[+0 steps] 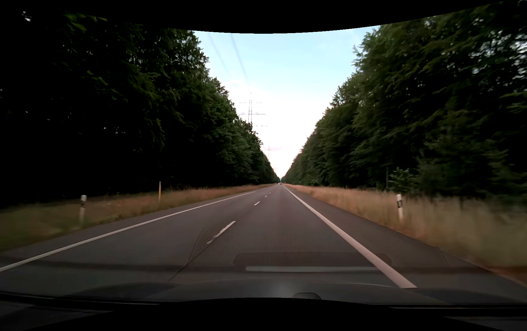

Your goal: Follow the waypoints while adhering to traffic rules and regulations

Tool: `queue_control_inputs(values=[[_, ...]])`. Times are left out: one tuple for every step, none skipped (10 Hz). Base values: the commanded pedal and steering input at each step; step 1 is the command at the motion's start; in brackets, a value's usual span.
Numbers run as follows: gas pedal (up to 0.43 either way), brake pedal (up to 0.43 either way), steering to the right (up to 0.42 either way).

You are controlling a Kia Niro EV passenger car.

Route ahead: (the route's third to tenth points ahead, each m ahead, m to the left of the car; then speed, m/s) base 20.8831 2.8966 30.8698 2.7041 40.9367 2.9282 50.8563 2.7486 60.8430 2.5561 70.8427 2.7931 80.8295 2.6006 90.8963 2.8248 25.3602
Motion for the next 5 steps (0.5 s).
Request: queue_control_inputs(values=[[0.169,0.000,-0.002],[0.169,0.000,-0.002],[0.169,0.000,-0.002],[0.157,0.000,-0.002],[0.157,0.000,-0.002]])
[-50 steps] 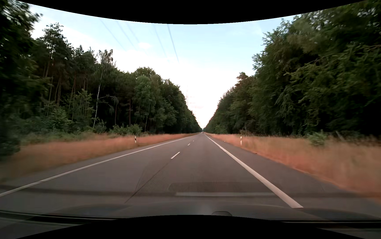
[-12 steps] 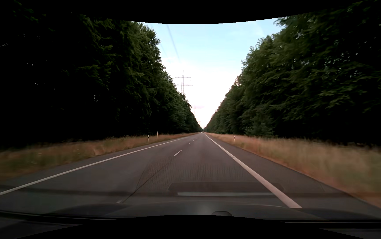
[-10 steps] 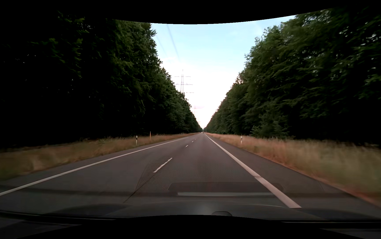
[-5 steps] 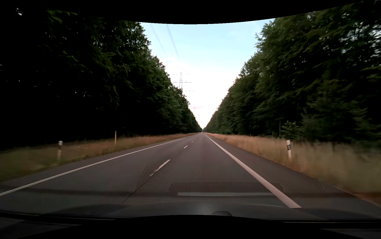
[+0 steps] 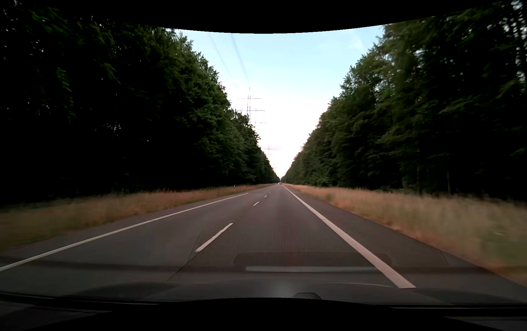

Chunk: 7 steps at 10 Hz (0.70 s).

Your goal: Follow the waypoints while adhering to traffic rules and regulations

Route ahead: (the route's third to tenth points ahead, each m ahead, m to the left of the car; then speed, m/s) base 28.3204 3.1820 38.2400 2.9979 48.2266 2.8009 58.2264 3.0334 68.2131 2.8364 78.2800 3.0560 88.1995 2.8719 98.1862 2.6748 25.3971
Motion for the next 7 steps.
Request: queue_control_inputs(values=[[0.157,0.000,-0.002],[0.157,0.000,-0.002],[0.157,0.000,-0.002],[0.157,0.000,-0.002],[0.157,0.000,-0.002],[0.157,0.000,0.000],[0.157,0.000,0.000]])
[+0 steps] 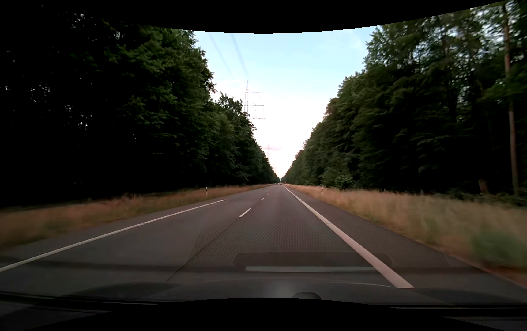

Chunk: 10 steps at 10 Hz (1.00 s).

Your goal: Follow the waypoints while adhering to traffic rules and regulations

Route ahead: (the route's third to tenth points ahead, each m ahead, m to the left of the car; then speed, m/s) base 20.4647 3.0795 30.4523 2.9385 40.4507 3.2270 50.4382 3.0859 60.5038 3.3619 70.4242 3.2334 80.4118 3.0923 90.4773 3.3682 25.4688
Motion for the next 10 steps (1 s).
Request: queue_control_inputs(values=[[0.157,0.000,0.000],[0.157,0.000,-0.001],[0.157,0.000,-0.001],[0.157,0.000,-0.001],[0.157,0.000,-0.001],[0.157,0.000,-0.001],[0.157,0.000,-0.001],[0.157,0.000,-0.001],[0.150,0.000,-0.003],[0.150,0.000,-0.003]])
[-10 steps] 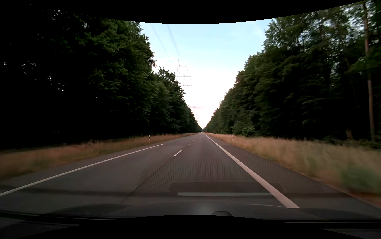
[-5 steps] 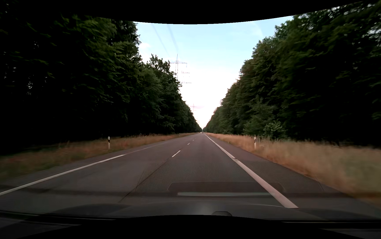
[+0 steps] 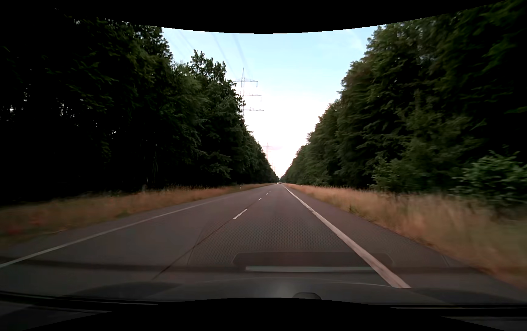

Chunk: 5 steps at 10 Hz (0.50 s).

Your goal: Follow the waypoints while adhering to traffic rules and regulations

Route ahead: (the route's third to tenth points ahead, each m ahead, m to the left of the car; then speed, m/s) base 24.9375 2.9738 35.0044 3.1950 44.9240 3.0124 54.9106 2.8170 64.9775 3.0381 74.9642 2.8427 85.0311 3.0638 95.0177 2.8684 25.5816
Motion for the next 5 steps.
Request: queue_control_inputs(values=[[0.150,0.000,-0.003],[0.150,0.000,-0.003],[0.150,0.000,-0.003],[0.150,0.000,-0.003],[0.150,0.000,-0.003]])
